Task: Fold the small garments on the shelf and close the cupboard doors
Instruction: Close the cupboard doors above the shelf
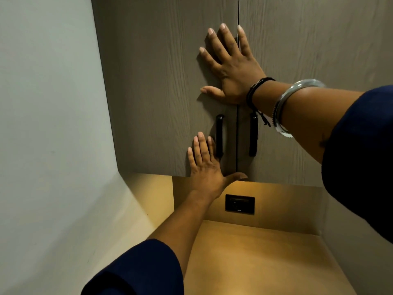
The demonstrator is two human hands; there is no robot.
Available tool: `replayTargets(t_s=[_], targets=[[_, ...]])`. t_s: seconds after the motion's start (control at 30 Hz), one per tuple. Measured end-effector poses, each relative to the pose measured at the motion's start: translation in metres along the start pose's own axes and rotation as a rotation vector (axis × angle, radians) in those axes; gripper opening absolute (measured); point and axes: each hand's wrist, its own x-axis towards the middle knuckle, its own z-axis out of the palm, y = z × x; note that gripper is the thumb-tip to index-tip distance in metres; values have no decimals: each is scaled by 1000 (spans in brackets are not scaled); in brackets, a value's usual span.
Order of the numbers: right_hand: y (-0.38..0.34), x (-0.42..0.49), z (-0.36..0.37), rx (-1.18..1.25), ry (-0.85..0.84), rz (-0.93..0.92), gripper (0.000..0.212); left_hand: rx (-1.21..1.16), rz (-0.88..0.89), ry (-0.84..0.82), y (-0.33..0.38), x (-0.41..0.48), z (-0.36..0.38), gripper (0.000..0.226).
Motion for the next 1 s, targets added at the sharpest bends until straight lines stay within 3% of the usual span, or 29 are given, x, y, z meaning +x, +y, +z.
replayTargets(t_s=[0.4, 0.7, 1.0], targets=[[-22, 27, 4, -11, 54, 147, 95, 18, 36, 217, -7, 5, 22, 118], [-24, 31, -9, -11, -10, 122, 94, -74, 63, 224, -18, 5, 15, 108], [-33, 29, 6, 15, -41, 186, 91, -83, -81, 353, -4, 40, 2, 107]])
